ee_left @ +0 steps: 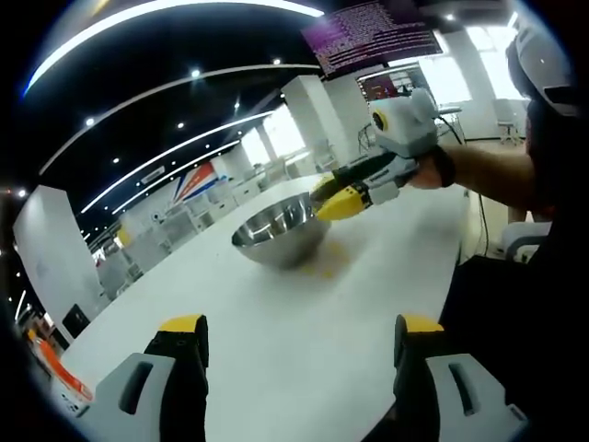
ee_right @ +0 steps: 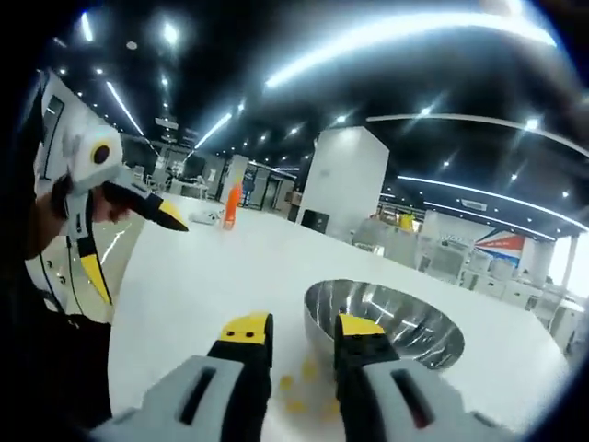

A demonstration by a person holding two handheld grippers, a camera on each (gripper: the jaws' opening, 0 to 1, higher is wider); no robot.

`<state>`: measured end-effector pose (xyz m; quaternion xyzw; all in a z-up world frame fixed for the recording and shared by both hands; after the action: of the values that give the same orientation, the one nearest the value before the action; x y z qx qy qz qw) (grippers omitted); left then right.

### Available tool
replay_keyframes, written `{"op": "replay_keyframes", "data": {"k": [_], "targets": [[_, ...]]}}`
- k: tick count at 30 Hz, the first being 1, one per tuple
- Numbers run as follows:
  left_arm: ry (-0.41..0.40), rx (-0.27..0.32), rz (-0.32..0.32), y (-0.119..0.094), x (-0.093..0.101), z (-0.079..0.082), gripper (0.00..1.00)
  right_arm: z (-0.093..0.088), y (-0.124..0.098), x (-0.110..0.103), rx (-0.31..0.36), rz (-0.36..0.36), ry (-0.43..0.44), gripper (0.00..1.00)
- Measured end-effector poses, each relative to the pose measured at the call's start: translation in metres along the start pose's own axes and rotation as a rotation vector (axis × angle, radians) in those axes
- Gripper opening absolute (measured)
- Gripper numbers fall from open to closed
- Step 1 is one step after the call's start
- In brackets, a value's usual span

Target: Pick up the QQ candy scattered on the table and place it into the stainless steel bowl on the table

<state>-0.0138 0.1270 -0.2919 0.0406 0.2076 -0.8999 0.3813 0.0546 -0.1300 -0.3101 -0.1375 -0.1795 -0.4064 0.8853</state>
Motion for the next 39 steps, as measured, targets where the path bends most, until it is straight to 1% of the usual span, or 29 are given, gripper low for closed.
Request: {"op": "replay_keyframes", "data": {"k": [3, 9, 14, 19, 26, 39], "targets": [[0.003, -0.001, 0.001, 0.000, 0.000, 0.000, 0.84, -0.010, 0.001, -0.004, -0.029, 0.012, 0.007, 0.27], [0.003, -0.001, -0.001, -0.001, 0.000, 0.000, 0.84, -0.024, 0.005, -0.011, -0.071, 0.040, 0.016, 0.26], [0.004, -0.002, -0.001, -0.001, 0.000, 0.000, 0.84, -0.041, 0.012, -0.010, -0.118, 0.052, 0.033, 0.26], [0.006, -0.004, 0.003, -0.002, -0.001, 0.000, 0.83, -0.052, 0.013, -0.013, -0.140, 0.056, 0.050, 0.26], [0.005, -0.004, 0.001, -0.001, -0.001, 0.000, 0.83, -0.061, 0.013, -0.013, -0.163, 0.059, 0.062, 0.25], [0.003, -0.006, -0.001, 0.000, 0.001, 0.000, 0.83, -0.065, 0.013, -0.016, -0.176, 0.064, 0.049, 0.23]]}}
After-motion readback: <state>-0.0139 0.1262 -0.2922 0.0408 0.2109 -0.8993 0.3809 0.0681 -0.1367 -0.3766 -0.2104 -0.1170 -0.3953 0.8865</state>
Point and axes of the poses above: the point that each gripper's makers call its tool centre point, and the gripper's own axes: y roughly forward along the fingers, x roughly to its right, z roughly out of its top, the point moved 10 cm from there along -y, roughly backward along the fingers, and after that the axes turned 10 degrees about -y, right-handed, at the moved point
